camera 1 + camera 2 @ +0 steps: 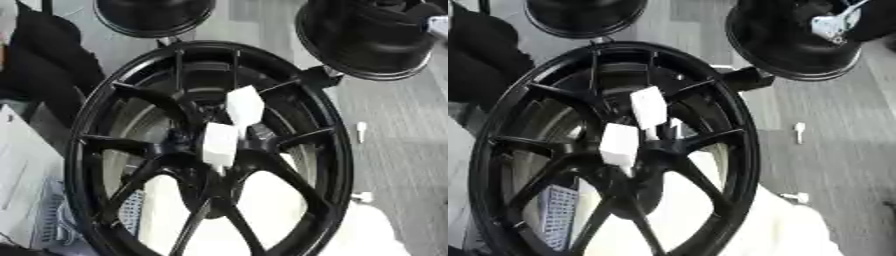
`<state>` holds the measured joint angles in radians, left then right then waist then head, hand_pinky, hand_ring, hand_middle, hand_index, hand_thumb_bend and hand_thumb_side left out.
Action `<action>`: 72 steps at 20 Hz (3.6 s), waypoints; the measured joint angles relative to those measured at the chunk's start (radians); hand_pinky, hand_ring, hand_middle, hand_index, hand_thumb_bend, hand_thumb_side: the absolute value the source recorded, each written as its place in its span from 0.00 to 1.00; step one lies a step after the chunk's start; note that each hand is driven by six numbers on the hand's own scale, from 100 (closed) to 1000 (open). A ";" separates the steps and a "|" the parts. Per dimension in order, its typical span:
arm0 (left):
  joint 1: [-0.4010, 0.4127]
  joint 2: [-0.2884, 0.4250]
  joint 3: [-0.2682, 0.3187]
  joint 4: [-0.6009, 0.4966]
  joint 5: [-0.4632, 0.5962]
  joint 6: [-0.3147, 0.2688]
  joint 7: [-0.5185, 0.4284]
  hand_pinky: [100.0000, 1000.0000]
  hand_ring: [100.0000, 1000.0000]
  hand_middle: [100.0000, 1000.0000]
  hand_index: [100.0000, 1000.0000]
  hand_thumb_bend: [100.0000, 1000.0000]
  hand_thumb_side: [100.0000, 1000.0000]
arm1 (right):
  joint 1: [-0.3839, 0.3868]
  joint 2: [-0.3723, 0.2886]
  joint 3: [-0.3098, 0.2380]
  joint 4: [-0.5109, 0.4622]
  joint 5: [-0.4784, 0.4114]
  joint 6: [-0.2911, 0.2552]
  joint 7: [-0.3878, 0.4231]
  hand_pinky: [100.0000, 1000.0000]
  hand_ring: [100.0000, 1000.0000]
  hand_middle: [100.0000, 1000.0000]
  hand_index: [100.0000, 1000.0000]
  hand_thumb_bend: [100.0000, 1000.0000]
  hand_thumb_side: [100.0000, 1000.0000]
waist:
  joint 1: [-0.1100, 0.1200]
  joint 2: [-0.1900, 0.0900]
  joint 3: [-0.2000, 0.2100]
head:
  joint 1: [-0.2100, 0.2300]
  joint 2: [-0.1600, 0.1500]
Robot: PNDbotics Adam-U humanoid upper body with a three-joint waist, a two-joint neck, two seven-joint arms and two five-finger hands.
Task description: Pull the pin out of the wheel hub.
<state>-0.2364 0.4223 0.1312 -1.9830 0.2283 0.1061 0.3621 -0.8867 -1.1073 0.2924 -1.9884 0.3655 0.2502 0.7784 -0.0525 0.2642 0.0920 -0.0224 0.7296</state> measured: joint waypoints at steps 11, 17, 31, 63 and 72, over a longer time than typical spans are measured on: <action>0.009 0.008 -0.005 0.000 0.000 0.005 -0.005 0.72 0.70 0.67 0.77 0.54 0.25 | -0.310 0.187 0.262 0.206 -0.004 -0.033 0.122 0.90 0.84 0.78 0.83 0.17 0.35 | -0.006 -0.017 -0.011 | -0.008 0.008; 0.012 0.008 -0.005 0.000 0.001 0.005 -0.005 0.72 0.70 0.67 0.77 0.54 0.25 | -0.383 0.285 0.317 0.297 -0.008 -0.020 0.123 0.89 0.83 0.77 0.82 0.18 0.35 | -0.008 -0.018 -0.012 | -0.009 0.008; 0.014 0.008 -0.005 0.000 0.002 0.005 -0.005 0.72 0.70 0.67 0.77 0.54 0.25 | -0.422 0.343 0.383 0.212 -0.009 0.102 0.055 0.88 0.82 0.76 0.83 0.16 0.34 | -0.018 0.006 0.003 | -0.006 -0.014; 0.004 0.007 -0.010 0.000 0.000 0.007 -0.011 0.72 0.70 0.67 0.77 0.52 0.26 | -0.341 0.266 0.430 0.000 -0.132 0.259 -0.060 0.87 0.83 0.76 0.86 0.21 0.29 | -0.026 0.069 0.006 | 0.020 -0.035; 0.000 0.006 -0.011 0.000 0.001 0.009 -0.013 0.72 0.70 0.67 0.77 0.52 0.27 | -0.326 0.267 0.444 0.001 -0.120 0.249 -0.050 0.87 0.83 0.76 0.85 0.25 0.21 | -0.026 0.075 0.011 | 0.020 -0.035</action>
<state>-0.2363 0.4287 0.1205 -1.9830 0.2291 0.1147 0.3486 -1.2124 -0.8403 0.7363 -1.9875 0.2454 0.4994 0.7282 -0.0787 0.3394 0.1028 -0.0029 0.6950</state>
